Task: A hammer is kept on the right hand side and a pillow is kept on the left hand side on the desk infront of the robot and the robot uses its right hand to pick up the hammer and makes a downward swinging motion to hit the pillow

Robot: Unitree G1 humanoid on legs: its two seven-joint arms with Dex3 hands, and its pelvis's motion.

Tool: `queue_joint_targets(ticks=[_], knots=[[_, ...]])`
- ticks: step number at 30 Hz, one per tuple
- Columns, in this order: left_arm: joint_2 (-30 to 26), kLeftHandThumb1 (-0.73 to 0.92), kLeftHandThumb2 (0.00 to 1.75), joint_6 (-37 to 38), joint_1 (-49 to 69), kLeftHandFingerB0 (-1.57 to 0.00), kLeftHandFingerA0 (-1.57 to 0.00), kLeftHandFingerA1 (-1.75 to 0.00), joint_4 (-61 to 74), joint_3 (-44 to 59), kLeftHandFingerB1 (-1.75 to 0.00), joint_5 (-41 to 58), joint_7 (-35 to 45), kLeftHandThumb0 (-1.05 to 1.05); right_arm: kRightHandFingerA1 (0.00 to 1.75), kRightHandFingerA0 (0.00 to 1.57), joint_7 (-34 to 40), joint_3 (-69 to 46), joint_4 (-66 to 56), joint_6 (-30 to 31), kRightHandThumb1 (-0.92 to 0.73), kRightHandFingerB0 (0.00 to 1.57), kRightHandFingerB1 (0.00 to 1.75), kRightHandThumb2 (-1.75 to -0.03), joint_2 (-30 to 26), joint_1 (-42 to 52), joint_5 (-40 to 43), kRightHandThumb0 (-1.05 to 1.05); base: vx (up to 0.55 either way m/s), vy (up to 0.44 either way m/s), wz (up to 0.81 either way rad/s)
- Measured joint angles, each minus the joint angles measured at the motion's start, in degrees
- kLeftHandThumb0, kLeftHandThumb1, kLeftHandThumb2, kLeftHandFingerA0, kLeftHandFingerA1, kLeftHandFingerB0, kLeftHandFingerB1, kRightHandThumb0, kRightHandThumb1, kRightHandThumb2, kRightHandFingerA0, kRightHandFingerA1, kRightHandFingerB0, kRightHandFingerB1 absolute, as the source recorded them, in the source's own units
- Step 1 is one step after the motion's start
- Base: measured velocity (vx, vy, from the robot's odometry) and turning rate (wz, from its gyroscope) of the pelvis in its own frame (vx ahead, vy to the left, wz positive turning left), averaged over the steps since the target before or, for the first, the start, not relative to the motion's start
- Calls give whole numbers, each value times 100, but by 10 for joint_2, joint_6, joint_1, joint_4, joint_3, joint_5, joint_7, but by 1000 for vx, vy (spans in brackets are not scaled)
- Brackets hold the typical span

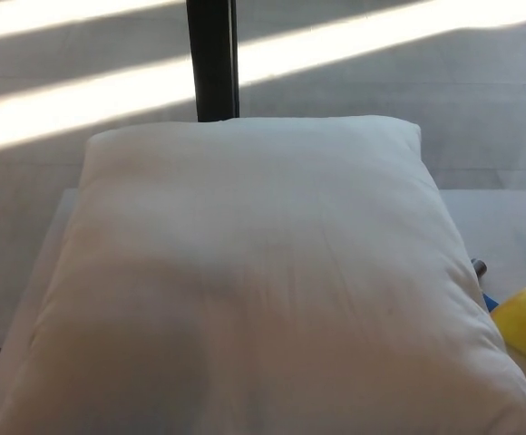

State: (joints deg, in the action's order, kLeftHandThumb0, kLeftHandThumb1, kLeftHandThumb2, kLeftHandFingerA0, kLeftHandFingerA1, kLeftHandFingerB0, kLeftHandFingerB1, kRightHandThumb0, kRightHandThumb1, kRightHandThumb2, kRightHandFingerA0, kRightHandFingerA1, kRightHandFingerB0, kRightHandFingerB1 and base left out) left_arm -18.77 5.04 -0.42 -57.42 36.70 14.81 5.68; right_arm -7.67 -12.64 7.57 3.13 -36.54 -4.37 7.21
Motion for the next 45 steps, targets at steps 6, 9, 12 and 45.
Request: queue_joint_targets(ticks=[6,9,12,45], knots=[[0,57,58,0,0,-67,-72,-48,0,0,-46,0,0,-54,19,0,7,57,43,-8,-65,12,33,-103,-14,-4,-49,-87,0,0,0],[0,57,58,0,0,-67,-74,-48,0,-1,-46,0,0,-54,21,0,11,83,63,-11,-65,11,33,-105,-22,-7,-72,-85,0,0,0],[0,58,58,0,0,-64,-69,-47,-1,-3,-45,0,0,-53,14,0,16,108,81,-15,-67,14,34,-103,-27,-9,-96,-92,0,0,0],[-14,56,58,10,-5,-68,-74,-49,-27,-13,-46,9,7,-55,34,2,45,351,308,-66,-50,13,40,-82,-38,-183,-352,-67,0,0,0]])
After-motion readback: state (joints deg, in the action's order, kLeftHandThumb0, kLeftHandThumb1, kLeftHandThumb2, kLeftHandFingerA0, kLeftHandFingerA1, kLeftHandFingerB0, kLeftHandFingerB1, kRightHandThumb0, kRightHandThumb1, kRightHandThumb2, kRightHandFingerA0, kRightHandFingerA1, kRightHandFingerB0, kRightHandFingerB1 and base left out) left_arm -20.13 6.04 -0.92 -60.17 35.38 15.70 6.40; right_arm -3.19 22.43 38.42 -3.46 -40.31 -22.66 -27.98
